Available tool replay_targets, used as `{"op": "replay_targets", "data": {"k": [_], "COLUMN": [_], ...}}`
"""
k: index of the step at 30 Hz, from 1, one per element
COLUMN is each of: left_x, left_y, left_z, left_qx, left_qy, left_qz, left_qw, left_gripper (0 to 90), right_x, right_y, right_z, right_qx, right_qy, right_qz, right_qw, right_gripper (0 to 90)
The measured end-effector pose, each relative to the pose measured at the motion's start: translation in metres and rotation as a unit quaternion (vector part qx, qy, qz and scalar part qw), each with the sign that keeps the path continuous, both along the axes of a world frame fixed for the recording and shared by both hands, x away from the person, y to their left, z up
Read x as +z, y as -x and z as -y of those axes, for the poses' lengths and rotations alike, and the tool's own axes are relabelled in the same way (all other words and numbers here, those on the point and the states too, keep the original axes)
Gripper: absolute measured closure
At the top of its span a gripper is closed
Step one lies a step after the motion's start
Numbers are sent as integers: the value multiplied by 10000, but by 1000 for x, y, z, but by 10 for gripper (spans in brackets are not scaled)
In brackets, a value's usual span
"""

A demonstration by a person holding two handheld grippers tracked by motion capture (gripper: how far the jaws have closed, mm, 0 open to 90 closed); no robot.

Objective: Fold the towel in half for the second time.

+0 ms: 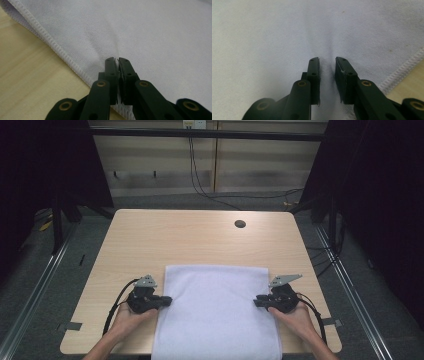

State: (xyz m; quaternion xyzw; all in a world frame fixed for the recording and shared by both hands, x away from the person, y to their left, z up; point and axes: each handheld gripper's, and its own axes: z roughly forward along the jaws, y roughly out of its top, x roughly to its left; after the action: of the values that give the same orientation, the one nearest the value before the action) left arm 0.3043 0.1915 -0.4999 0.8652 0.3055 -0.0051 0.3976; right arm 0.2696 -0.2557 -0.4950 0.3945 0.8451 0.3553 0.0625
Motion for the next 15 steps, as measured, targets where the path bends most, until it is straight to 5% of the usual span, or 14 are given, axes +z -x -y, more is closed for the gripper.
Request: {"op": "replay_targets", "data": {"k": [12,15], "left_x": [6,12], "left_y": [49,42], "left_z": [-12,-15], "left_qx": [-419,-410], "left_qy": [-52,82], "left_qz": [-390,-223], "left_qw": [9983,9989], "left_gripper": [801,761], "right_x": [4,8], "right_y": [34,28], "right_z": [1,5], "right_qx": [294,196], "right_qy": [-153,-137], "right_qz": [-230,6], "right_qw": [9992,9997], "right_gripper": [628,607]}}
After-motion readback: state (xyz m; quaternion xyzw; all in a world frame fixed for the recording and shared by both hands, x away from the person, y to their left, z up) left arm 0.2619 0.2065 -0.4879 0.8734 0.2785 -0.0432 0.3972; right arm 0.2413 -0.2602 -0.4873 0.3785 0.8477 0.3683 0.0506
